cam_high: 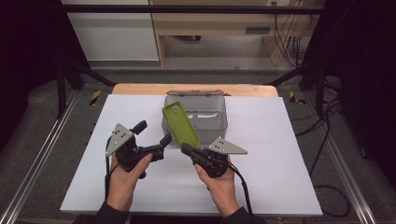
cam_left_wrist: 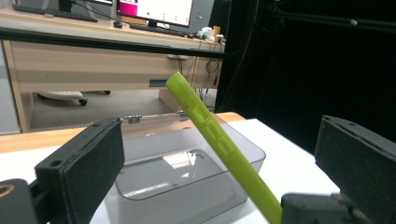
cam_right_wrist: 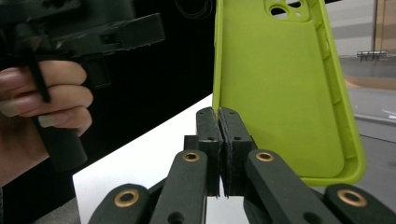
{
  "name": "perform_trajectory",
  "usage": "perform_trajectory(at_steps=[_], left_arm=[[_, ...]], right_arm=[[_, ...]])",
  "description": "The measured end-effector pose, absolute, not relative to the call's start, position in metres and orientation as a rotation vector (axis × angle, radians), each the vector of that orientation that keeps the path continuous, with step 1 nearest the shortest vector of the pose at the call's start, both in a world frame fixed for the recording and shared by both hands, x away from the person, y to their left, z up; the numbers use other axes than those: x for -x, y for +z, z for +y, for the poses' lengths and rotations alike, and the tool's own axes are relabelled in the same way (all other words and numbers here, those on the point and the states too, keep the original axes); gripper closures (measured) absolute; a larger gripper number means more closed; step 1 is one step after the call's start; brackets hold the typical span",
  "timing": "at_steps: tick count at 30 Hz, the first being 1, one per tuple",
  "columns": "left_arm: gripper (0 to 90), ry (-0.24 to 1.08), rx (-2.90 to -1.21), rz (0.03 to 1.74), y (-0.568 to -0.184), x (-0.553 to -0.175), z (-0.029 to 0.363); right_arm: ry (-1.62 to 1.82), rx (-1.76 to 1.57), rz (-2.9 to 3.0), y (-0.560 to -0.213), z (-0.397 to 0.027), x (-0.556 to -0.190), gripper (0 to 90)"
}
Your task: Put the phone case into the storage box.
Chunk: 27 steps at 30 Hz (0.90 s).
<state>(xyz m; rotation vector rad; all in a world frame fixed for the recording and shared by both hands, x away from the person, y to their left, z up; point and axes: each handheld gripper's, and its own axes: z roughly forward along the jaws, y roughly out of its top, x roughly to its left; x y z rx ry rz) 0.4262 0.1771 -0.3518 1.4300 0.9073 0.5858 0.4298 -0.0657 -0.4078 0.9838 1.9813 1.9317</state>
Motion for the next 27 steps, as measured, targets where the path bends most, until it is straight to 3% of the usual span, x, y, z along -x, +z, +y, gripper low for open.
perform_trajectory(at_steps=[9, 27], left_arm=[[1.3, 0.61, -1.423, 0.902, -0.351, -0.43, 0.168], [6.5, 0.491, -1.364, 1.032, -0.365, -0.433, 0.156]], right_arm=[[1.957, -0.987, 1.96, -0.409, -0.067, -0.426, 88.1], [2.009, -1.029, 1.914, -0.41, -0.067, -0.426, 88.0]])
